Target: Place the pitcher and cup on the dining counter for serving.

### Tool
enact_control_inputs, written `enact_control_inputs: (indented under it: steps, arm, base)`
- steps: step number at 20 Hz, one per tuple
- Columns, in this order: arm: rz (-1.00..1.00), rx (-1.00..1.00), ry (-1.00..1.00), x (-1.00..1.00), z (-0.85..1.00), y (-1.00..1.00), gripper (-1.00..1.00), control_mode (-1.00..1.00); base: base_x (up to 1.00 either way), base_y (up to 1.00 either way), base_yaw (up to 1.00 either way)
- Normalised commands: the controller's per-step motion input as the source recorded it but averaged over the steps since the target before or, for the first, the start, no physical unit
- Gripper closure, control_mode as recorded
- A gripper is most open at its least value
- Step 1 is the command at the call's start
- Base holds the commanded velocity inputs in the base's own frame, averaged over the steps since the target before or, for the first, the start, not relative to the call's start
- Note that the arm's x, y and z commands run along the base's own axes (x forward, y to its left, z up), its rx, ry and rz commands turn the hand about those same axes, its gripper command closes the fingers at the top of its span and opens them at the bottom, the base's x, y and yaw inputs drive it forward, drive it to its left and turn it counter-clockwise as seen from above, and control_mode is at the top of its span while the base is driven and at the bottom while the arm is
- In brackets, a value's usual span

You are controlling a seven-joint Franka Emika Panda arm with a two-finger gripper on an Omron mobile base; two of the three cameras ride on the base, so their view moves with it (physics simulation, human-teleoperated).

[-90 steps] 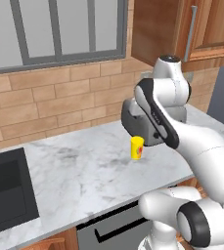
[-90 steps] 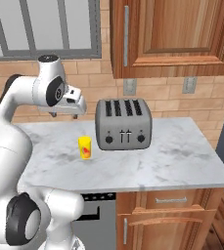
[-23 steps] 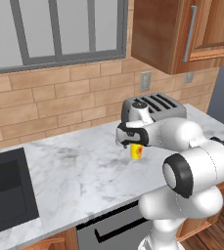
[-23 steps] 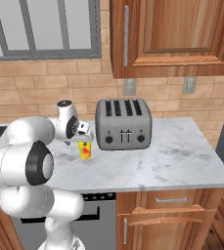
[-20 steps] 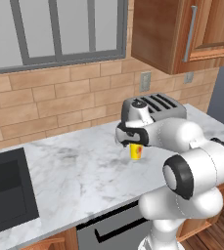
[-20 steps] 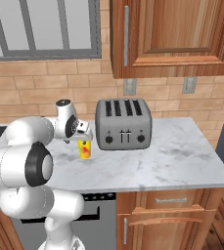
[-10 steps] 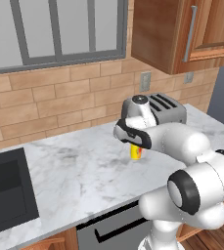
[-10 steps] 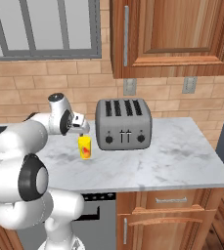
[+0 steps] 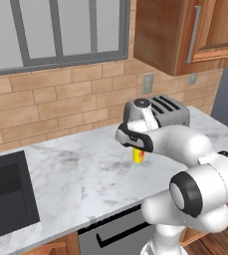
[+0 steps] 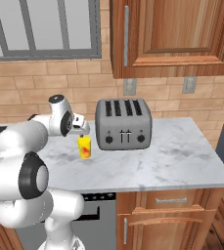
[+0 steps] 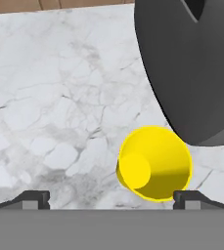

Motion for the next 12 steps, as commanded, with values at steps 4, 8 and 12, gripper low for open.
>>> enact_control_inputs:
  steps: [4,8,12]
  arm:
    - [0.0,-0.01,0.0,0.1,-0.23,0.0,-1.0,-1.0]
    - [0.0,0.0,0.0,0.08,-0.23,0.0,-1.0,-1.0]
    - [0.0,0.0,0.02,0.04,-0.2,0.0,-1.0,-1.0]
  base:
    - [0.0,0.0,0.0]
    - [0.0,0.0,0.0]
    - [0.0,0.0,0.0]
